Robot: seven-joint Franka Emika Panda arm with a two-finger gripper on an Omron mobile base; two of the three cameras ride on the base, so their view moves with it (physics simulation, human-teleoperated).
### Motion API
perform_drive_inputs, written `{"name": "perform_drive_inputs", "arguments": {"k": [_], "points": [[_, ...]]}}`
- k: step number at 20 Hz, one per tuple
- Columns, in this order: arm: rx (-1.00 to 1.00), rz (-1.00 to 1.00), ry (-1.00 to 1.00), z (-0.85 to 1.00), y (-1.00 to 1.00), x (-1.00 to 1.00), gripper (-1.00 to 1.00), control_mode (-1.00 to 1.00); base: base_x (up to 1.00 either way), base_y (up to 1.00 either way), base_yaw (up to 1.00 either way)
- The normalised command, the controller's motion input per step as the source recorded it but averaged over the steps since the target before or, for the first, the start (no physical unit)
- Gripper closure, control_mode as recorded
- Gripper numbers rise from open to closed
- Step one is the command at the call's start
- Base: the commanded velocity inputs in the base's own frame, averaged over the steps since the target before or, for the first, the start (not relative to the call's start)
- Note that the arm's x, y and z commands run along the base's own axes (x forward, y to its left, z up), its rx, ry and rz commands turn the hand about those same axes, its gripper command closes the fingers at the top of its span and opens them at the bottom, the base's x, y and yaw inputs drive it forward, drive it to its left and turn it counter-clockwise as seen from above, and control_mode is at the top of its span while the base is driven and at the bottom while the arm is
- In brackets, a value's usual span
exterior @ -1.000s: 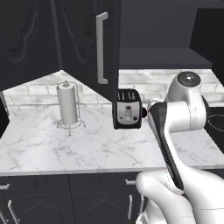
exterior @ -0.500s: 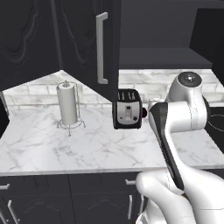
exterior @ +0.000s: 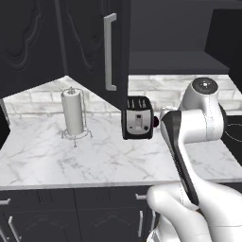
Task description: Close all open cabinet doors.
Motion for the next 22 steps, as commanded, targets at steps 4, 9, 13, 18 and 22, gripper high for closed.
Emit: {"name": "perform_drive_inputs", "arguments": {"k": [4,9,13,18,22], "points": [[0.00,0.00,0.00,0.00,0.00,0.00,-1.00,-1.00,0.00,0.00,0.00],[0.00,0.00,0.00,0.00,0.00,0.00,-1.00,-1.00,0.00,0.00,0.00],[0.00,0.00,0.00,0.00,0.00,0.00,-1.00,-1.00,0.00,0.00,0.00],[0.01,0.07,-0.09,-0.01,0.00,-0.20,-1.00,-1.00,0.00,0.00,0.00],[0.10,0.03,-0.20,0.12,0.08,-0.36,-1.00,-1.00,0.00,0.00,0.00]]}}
